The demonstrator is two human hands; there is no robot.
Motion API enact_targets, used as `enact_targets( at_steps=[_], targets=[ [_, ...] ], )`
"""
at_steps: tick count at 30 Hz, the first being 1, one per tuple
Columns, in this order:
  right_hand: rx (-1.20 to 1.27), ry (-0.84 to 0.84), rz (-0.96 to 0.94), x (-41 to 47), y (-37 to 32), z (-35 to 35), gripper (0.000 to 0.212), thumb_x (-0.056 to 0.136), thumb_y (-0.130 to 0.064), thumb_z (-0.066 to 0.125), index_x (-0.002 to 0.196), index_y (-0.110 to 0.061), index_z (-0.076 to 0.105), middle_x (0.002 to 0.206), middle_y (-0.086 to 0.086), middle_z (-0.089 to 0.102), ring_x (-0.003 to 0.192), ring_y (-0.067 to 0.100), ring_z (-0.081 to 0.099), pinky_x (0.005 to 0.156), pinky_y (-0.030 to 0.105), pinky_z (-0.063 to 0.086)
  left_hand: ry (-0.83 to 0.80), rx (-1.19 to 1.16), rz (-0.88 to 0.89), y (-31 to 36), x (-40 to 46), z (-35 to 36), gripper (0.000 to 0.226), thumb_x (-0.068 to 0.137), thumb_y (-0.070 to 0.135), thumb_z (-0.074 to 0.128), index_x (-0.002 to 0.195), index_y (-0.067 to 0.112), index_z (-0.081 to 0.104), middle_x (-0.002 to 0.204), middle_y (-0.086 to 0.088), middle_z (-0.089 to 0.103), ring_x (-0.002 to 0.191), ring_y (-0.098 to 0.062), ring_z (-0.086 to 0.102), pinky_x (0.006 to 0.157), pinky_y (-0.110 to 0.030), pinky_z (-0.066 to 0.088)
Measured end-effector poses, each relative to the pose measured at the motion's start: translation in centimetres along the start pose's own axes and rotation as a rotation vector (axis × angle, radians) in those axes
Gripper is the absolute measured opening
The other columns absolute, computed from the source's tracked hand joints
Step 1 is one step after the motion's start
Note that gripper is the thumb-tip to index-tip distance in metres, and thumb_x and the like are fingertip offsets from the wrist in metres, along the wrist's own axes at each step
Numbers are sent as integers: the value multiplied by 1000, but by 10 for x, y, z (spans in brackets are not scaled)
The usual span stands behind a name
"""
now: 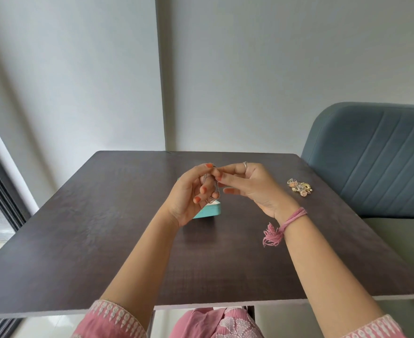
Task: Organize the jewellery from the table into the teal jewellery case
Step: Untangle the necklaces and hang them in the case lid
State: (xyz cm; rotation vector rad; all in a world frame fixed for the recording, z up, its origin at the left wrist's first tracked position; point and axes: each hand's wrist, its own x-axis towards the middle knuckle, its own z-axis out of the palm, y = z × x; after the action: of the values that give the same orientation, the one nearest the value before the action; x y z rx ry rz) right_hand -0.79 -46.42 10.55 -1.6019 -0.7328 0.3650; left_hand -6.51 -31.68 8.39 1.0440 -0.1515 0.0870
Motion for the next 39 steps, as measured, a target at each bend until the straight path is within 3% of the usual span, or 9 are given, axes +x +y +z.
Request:
enact_targets(
  at_steps=[4, 6, 8, 18, 23, 27, 32, 35, 39],
  targets=[
    [-75, 47, -35, 2, 0, 2, 18, 68, -38, 76, 80, -24, 75, 82, -4, 71, 85, 13, 60, 80, 31, 50, 21, 10, 6, -1, 1, 0, 23, 80, 27, 54, 64, 11, 59, 42, 3, 31, 32, -8, 29, 57, -24, 43],
    [-63, 62, -32, 3, -1, 2, 4, 78, -23, 75, 79, -21, 71, 80, -3, 69, 82, 12, 59, 81, 33, 49, 37, 11, 18, -2, 2, 0, 24, 79, 28, 55, 63, 11, 60, 44, 3, 33, 34, -8, 28, 58, -24, 45],
    [-12, 92, -37, 4, -2, 1, 11, 84, -11, 69, 77, -19, 66, 80, -1, 68, 79, 11, 61, 85, 38, 50, 59, -19, 25, -3, 3, -2, 25, 79, 28, 56, 63, 11, 61, 46, 2, 37, 36, -8, 29, 59, -24, 48],
    [388, -32, 28, 2, 0, 8, 2, 75, -14, 59, 76, -15, 61, 60, -3, 59, 58, 7, 55, 71, 28, 43, 67, -259, 32, -7, -3, -6, 19, 80, 23, 56, 69, 8, 53, 55, 2, 51, 40, -8, 36, 59, -25, 51],
    [135, -124, 49, 3, -5, 7, 18, 81, -37, 69, 82, -20, 75, 67, 1, 64, 67, 8, 58, 83, 31, 44, 10, -222, 44, -4, -5, -10, 30, 87, 26, 51, 67, 11, 68, 51, 7, 39, 36, -5, 27, 48, -19, 41],
    [-44, -110, 20, 3, -11, 9, 24, 75, -47, 64, 81, -28, 77, 96, 27, 67, 68, 7, 59, 86, 28, 43, 30, -99, 38, -2, -6, -9, 27, 86, 24, 54, 65, 12, 66, 45, 7, 35, 35, -5, 23, 49, -20, 41],
    [-43, -120, -10, 4, -13, 6, 13, 78, -35, 72, 72, -25, 75, 84, 8, 69, 70, 8, 58, 86, 28, 40, 36, 28, 53, 1, -4, -11, 20, 79, 26, 61, 64, 12, 60, 45, 5, 34, 34, -7, 21, 56, -23, 44],
    [34, -97, -14, 9, -11, 6, 14, 80, -33, 63, 72, -26, 73, 76, -4, 68, 76, 7, 59, 87, 34, 34, 33, 61, 80, 0, -3, -13, 18, 77, 27, 63, 67, 11, 60, 48, 4, 39, 35, -8, 25, 59, -24, 46],
    [183, -90, -7, 14, -8, 8, 12, 82, -28, 64, 74, -22, 70, 71, -5, 67, 72, 5, 60, 80, 27, 37, 42, 64, 100, -5, -3, -15, 17, 82, 22, 54, 73, 10, 63, 51, 3, 47, 40, -9, 35, 69, -27, 41]
  ],
)
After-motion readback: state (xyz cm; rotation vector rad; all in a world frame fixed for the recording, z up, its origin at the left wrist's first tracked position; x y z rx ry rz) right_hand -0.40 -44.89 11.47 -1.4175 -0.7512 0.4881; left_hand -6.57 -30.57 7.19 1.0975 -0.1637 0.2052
